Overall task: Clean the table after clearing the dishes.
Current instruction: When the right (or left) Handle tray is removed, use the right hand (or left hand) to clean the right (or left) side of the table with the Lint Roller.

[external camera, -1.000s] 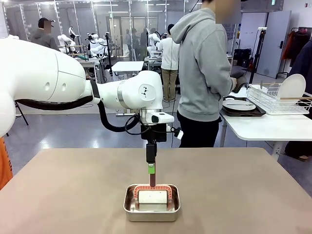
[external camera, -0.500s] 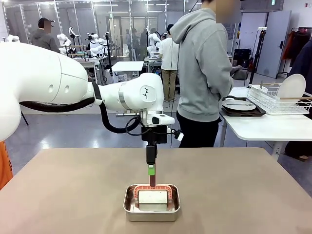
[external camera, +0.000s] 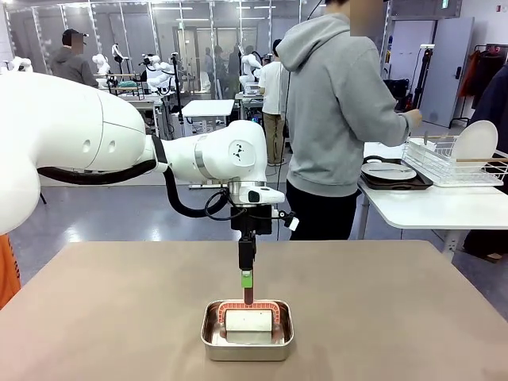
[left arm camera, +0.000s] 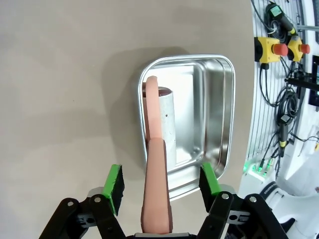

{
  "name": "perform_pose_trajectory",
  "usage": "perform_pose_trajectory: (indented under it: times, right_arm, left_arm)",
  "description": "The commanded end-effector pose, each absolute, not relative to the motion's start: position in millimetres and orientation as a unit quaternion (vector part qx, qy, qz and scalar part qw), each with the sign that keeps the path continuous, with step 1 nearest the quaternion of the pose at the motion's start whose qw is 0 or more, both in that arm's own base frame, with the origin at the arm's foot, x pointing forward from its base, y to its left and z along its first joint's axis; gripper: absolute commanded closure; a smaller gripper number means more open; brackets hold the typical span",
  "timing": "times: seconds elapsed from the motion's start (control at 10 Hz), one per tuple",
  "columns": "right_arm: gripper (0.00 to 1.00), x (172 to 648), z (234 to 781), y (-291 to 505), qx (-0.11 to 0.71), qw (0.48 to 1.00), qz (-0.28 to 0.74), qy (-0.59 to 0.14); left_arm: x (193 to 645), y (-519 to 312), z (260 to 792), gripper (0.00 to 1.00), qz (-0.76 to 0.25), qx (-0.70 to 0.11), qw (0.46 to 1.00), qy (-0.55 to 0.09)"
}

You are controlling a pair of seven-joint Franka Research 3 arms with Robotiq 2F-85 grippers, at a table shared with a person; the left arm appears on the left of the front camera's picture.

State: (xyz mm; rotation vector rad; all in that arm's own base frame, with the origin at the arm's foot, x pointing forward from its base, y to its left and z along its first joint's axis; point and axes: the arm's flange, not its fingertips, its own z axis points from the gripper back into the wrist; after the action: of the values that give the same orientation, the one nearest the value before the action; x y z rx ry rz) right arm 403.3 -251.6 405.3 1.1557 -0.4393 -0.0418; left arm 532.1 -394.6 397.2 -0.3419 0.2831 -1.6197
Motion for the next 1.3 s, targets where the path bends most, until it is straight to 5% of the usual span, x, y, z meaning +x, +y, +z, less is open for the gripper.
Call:
perform_pose_trajectory:
  times: [0.0,0.1,0.2,0.3,0.4,0.5,1.0,1.2]
  right_arm:
    - [0.0,402,408,-251,0.544,0.812,-0.014,-0.211]
    - [0.0,402,408,-251,0.544,0.812,-0.014,-0.211]
    - [0.0,402,408,-251,0.544,0.812,-0.014,-0.211]
    - [0.0,402,408,-251,0.544,0.812,-0.014,-0.211]
    - [0.0,402,408,-251,0.544,0.812,-0.014,-0.211]
    - [0.0,402,408,-251,0.544,0.812,-0.014,-0.211]
    - [0.0,402,408,-251,0.544,0.812,-0.014,-0.211]
    - [0.0,402,408,-251,0.544,0.812,-0.014,-0.211]
  left_arm:
    - [534,-398,401,0.42,-0.72,-0.156,0.662,0.137]
    - [533,-398,400,0.62,-0.721,-0.155,0.661,0.136]
    - [533,-398,402,0.61,-0.719,-0.155,0.663,0.136]
    - [533,-397,403,0.81,-0.718,-0.155,0.665,0.136]
    - [533,-397,403,0.8,-0.717,-0.154,0.666,0.137]
    - [532,-397,403,1.0,-0.718,-0.153,0.665,0.137]
    - [526,-394,414,0.98,-0.715,-0.151,0.67,0.128]
    - [507,-389,450,0.91,-0.667,-0.136,0.725,0.105]
